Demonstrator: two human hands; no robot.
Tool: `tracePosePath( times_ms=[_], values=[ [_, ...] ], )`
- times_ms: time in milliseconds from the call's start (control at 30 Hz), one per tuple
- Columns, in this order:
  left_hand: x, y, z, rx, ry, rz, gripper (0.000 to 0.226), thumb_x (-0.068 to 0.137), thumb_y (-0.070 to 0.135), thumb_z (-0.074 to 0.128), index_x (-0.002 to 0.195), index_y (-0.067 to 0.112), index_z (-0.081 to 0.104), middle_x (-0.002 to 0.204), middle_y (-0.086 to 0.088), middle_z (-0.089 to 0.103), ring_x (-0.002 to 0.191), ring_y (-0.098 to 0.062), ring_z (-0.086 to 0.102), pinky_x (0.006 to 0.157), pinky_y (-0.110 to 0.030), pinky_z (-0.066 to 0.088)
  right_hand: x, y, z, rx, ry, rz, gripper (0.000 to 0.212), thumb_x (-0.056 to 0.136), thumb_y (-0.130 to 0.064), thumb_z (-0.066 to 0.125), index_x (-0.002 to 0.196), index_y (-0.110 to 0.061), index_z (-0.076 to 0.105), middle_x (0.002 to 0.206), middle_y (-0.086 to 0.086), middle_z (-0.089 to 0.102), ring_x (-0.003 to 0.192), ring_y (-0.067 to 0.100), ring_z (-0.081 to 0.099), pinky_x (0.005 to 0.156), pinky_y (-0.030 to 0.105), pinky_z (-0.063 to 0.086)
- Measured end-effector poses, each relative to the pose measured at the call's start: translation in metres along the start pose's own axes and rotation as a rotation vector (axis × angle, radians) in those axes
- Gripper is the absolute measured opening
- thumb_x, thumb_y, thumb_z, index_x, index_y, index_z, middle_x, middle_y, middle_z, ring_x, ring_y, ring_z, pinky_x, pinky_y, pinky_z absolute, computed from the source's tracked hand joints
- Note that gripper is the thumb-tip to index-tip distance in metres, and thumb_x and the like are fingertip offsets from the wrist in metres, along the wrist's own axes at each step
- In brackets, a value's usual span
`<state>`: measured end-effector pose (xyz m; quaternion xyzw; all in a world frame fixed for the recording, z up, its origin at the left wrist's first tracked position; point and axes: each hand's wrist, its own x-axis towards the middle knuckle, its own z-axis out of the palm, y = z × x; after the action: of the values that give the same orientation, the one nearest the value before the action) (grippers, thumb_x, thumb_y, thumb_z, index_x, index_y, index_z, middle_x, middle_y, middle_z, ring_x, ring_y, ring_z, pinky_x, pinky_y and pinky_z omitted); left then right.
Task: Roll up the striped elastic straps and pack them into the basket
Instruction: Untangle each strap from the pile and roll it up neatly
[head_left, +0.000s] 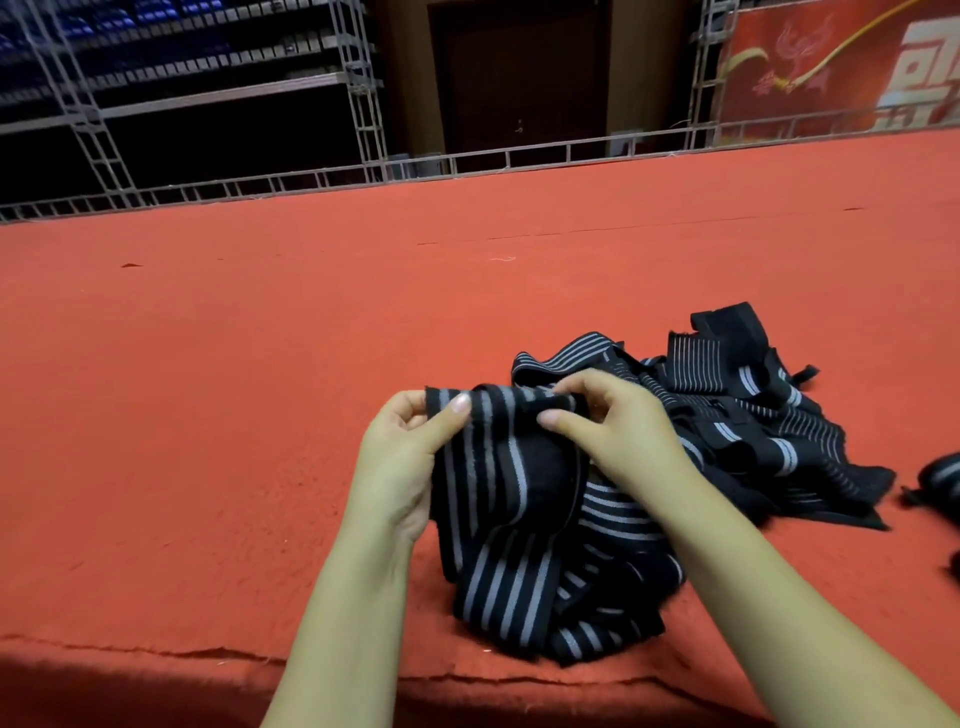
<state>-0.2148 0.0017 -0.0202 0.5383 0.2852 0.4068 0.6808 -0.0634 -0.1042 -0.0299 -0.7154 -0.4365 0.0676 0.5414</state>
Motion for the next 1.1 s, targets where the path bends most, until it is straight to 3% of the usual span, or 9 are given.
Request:
tracePosePath(
  times_ms=[100, 200, 333, 500, 633, 733, 1000, 1100],
  values=[
    [0.008, 0.004, -0.011, 0.034, 0.106, 0.106, 0.011, 0.092, 0.003, 0.062, 0.089, 0.011, 0.055, 0.082, -0.007, 0.066, 0.072, -0.018, 0.063, 0.067, -0.031, 0.052, 0.029, 0.015, -0.026, -0.093, 0.142, 0.012, 0.013, 0.082, -0.017, 0.073, 0.085, -0.023, 0.062, 0.085, 0.000, 0.059, 0.076, 0.014, 0.052, 0.067, 0.025, 0.037],
    [0.016, 0.004, -0.021, 0.070, 0.174, 0.159, 0.018, 0.093, -0.001, 0.058, 0.085, 0.014, 0.051, 0.080, -0.006, 0.063, 0.065, -0.014, 0.060, 0.059, -0.025, 0.050, 0.063, 0.030, -0.063, -0.191, 0.304, 0.036, 0.011, 0.086, -0.017, 0.068, 0.095, -0.017, 0.062, 0.103, 0.008, 0.052, 0.087, 0.020, 0.049, 0.071, 0.021, 0.031],
    [0.019, -0.004, -0.024, 0.119, 0.230, 0.166, 0.021, 0.092, -0.003, 0.057, 0.084, 0.015, 0.050, 0.082, -0.007, 0.061, 0.070, -0.018, 0.058, 0.063, -0.031, 0.047, 0.099, 0.042, -0.109, -0.109, 0.533, 0.136, 0.017, 0.091, -0.017, 0.061, 0.104, -0.008, 0.054, 0.096, 0.007, 0.054, 0.086, 0.021, 0.050, 0.069, 0.026, 0.034],
    [0.013, -0.010, -0.016, 0.133, 0.187, 0.110, 0.017, 0.093, -0.001, 0.058, 0.088, 0.014, 0.052, 0.083, -0.008, 0.063, 0.072, -0.020, 0.060, 0.064, -0.033, 0.047, 0.120, 0.048, -0.136, 0.001, 0.755, 0.089, 0.013, 0.095, -0.018, 0.054, 0.097, -0.014, 0.042, 0.091, 0.004, 0.050, 0.086, 0.020, 0.047, 0.073, 0.029, 0.034],
    [0.005, -0.013, -0.004, 0.182, 0.108, 0.063, 0.011, 0.093, 0.001, 0.059, 0.092, 0.011, 0.053, 0.083, -0.009, 0.065, 0.069, -0.019, 0.061, 0.061, -0.032, 0.048, 0.127, 0.050, -0.140, 0.002, 0.859, 0.045, 0.008, 0.098, -0.014, 0.047, 0.102, -0.010, 0.042, 0.095, 0.002, 0.047, 0.085, 0.020, 0.042, 0.069, 0.026, 0.030],
    [0.003, -0.014, -0.001, 0.218, 0.092, 0.043, 0.008, 0.093, 0.003, 0.060, 0.093, 0.009, 0.055, 0.083, -0.010, 0.065, 0.068, -0.020, 0.062, 0.059, -0.032, 0.048, 0.130, 0.057, -0.143, 0.008, 0.918, 0.015, 0.017, 0.098, -0.014, 0.044, 0.110, -0.002, 0.046, 0.097, 0.004, 0.047, 0.084, 0.020, 0.042, 0.068, 0.026, 0.029],
    [0.001, -0.012, 0.003, 0.260, 0.090, 0.016, 0.008, 0.093, 0.006, 0.061, 0.099, 0.007, 0.057, 0.088, -0.014, 0.068, 0.070, -0.024, 0.066, 0.060, -0.034, 0.050, 0.148, 0.039, -0.156, 0.079, 1.004, -0.156, 0.017, 0.098, -0.014, 0.045, 0.109, -0.001, 0.047, 0.098, 0.004, 0.049, 0.087, 0.018, 0.044, 0.074, 0.022, 0.034],
    [0.001, -0.010, 0.008, 0.264, 0.082, 0.016, 0.008, 0.092, 0.006, 0.062, 0.099, 0.007, 0.058, 0.089, -0.015, 0.070, 0.072, -0.028, 0.066, 0.063, -0.036, 0.051, 0.157, 0.024, -0.165, 0.118, 1.050, -0.241, 0.005, 0.098, -0.015, 0.045, 0.100, -0.011, 0.044, 0.096, 0.005, 0.048, 0.086, 0.019, 0.044, 0.074, 0.023, 0.034]
  ],
)
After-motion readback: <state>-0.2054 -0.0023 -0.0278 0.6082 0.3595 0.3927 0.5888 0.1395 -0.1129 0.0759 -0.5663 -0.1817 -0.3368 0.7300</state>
